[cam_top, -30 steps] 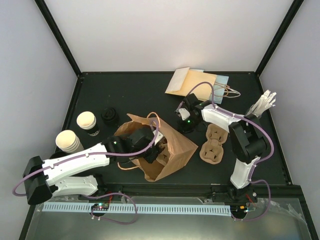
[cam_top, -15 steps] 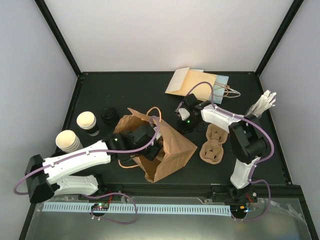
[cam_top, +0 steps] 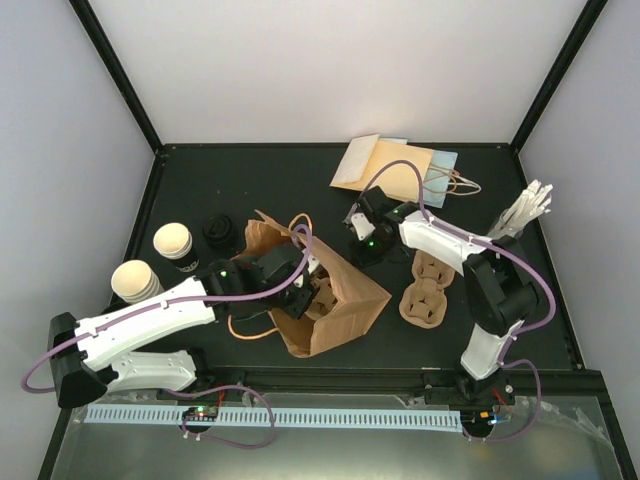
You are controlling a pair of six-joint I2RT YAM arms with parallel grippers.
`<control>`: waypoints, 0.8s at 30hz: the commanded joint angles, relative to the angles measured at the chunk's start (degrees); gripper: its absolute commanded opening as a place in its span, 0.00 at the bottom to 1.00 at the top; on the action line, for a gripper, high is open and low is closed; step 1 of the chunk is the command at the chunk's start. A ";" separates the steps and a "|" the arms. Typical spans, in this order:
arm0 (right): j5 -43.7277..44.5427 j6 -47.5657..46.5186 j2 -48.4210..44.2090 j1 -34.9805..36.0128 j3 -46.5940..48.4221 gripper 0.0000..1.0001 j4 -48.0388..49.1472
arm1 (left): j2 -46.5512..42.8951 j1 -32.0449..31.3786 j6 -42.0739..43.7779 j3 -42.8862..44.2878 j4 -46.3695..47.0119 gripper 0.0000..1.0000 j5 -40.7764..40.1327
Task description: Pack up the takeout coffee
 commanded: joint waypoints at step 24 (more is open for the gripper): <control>33.17 4.65 -43.47 22.92 -1.90 0.13 -0.71 | -0.30 0.45 -2.39 -0.04 -1.79 0.18 0.83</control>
